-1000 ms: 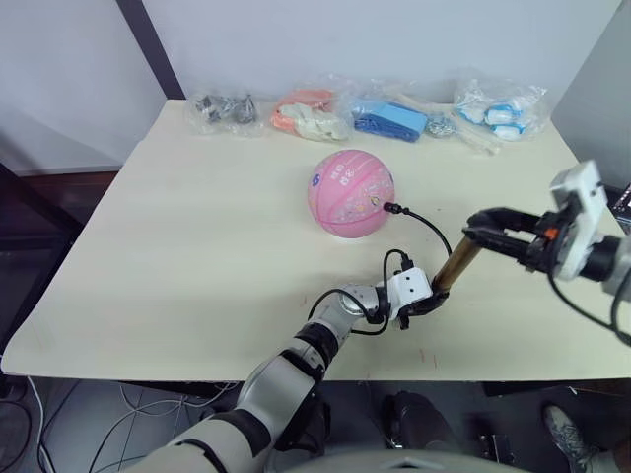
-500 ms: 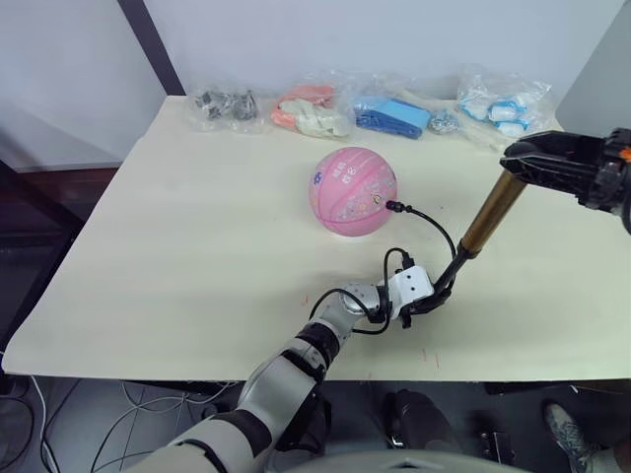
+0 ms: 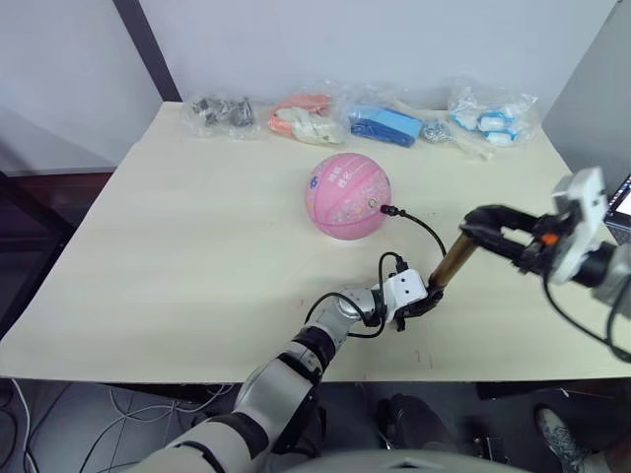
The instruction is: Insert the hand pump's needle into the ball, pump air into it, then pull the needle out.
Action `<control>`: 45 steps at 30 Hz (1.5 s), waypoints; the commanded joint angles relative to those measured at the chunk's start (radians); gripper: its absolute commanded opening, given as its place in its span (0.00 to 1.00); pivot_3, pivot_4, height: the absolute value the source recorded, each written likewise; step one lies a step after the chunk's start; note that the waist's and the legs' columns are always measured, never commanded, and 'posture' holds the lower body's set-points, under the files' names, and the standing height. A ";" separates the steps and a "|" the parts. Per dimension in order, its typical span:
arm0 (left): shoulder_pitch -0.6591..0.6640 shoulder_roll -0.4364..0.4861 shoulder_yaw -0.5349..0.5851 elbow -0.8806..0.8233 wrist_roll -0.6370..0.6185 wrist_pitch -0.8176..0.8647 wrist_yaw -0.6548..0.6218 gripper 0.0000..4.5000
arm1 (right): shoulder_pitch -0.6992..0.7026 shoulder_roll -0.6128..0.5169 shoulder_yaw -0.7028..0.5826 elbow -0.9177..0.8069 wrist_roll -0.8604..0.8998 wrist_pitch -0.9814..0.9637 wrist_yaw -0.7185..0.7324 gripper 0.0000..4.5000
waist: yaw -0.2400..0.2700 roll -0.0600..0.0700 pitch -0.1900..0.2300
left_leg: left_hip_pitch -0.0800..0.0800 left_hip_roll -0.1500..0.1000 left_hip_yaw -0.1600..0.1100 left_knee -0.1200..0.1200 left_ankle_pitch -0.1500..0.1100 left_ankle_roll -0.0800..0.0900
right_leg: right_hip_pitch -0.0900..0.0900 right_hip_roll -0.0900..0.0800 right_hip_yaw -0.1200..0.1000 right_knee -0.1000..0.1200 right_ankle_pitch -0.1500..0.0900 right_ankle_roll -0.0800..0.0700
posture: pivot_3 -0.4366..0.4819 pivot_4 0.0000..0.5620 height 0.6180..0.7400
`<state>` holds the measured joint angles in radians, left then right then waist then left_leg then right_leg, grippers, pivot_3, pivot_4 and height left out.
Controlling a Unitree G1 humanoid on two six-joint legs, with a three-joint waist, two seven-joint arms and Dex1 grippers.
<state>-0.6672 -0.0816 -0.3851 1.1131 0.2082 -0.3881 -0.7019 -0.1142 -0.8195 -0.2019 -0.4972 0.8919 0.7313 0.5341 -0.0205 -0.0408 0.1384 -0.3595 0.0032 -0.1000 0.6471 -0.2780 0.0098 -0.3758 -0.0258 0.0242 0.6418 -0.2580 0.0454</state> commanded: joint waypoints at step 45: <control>0.047 0.040 -0.023 0.083 0.043 0.051 -0.027 0.25 | -0.466 -0.282 -0.310 0.143 0.356 0.335 -0.070 0.46 | 0.007 0.018 0.019 | -0.005 -0.007 0.000 -0.004 -0.001 -0.003 | -0.005 -0.008 -0.002 0.000 -0.001 -0.007 | 0.48 0.27 1.00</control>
<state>-0.6847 -0.0937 -0.3830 1.1041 0.1942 -0.4028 -0.7345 -0.5499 -1.0765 -0.4082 -0.3378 1.2725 1.1133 0.5020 -0.0138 -0.0231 0.1572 -0.3649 -0.0037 -0.1002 0.6426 -0.2785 0.0073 -0.3803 -0.0344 0.0226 0.6413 -0.2590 0.0383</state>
